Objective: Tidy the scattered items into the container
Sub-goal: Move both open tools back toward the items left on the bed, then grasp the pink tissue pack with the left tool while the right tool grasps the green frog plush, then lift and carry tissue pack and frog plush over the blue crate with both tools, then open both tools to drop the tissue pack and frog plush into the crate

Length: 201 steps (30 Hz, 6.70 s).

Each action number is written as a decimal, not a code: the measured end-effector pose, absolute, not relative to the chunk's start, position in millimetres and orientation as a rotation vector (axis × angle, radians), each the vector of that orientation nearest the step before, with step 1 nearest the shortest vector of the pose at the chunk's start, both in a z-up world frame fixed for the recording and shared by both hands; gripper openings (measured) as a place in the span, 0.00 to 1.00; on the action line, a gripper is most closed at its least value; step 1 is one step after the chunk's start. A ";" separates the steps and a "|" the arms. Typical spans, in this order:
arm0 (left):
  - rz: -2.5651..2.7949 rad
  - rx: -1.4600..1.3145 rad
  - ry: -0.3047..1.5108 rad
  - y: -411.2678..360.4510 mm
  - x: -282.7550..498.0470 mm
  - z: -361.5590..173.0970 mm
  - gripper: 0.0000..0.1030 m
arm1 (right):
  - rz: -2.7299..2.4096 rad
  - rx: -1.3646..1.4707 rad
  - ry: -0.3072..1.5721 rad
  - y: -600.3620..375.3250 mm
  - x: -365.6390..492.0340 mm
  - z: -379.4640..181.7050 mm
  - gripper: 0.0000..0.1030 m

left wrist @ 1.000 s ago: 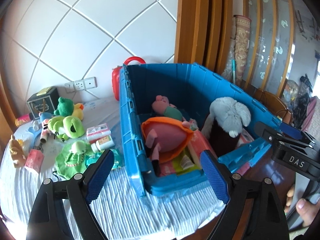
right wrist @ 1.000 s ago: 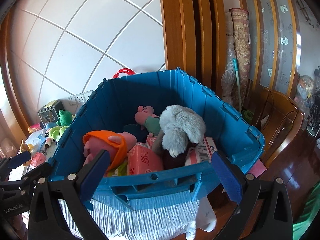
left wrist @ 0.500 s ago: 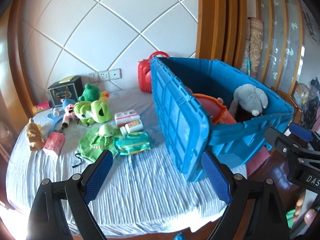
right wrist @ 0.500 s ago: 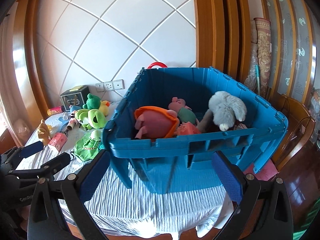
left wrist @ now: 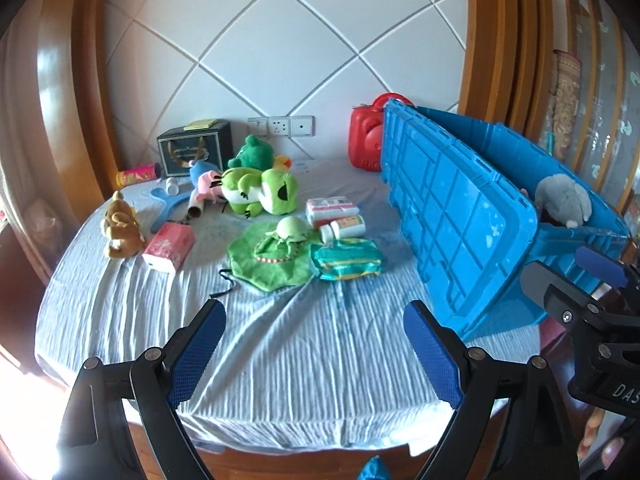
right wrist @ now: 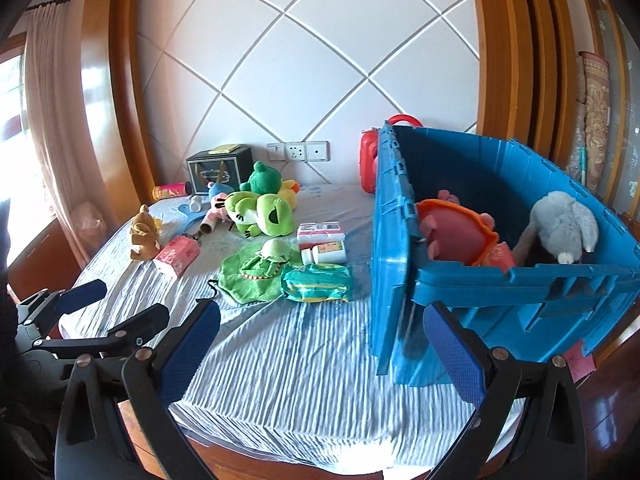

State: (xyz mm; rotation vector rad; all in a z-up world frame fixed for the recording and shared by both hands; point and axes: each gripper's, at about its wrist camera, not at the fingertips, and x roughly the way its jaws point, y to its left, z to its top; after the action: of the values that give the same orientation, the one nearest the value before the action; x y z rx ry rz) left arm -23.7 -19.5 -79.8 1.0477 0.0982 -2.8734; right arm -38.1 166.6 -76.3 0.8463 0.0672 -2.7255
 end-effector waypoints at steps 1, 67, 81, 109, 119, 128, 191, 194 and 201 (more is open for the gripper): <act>-2.863 1.047 0.106 -25.4 -22.9 -80.8 0.89 | -2.713 0.849 0.073 160.9 -39.4 -77.9 1.00; -2.260 1.718 0.099 -353.8 -370.9 -297.6 0.89 | -2.425 1.596 0.003 -64.0 -400.7 -285.0 1.00; -2.246 1.846 0.049 -365.5 -402.9 -339.6 0.96 | -2.474 1.698 -0.004 -78.6 -442.2 -317.2 1.00; -2.442 1.591 0.095 -349.2 -372.0 -264.6 0.92 | -2.491 1.536 -0.023 -79.3 -426.5 -281.5 0.68; -2.640 1.421 0.077 -310.1 -339.6 -201.8 0.92 | -2.556 1.263 0.008 -87.2 -376.0 -196.1 0.68; -2.781 1.299 0.038 -268.3 -314.2 -153.2 0.92 | -2.635 1.071 0.045 -84.6 -328.5 -132.6 0.68; -3.158 1.174 -0.237 244.5 -239.0 -21.3 0.94 | -3.081 0.806 -0.131 398.7 -192.0 -19.9 0.85; -3.158 1.176 -0.221 242.0 -236.7 -23.2 0.94 | -3.089 0.799 -0.134 401.1 -189.0 -19.2 0.98; -3.182 1.065 -0.199 238.9 -224.0 -12.7 0.96 | -3.096 0.790 -0.137 405.0 -179.3 -17.6 0.99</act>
State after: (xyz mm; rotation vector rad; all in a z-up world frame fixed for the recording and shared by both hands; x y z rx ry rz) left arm -224.0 238.9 -12.7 1.0649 -0.1989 -3.1824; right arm -179.3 405.0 -17.6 0.7896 -0.1368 -3.0962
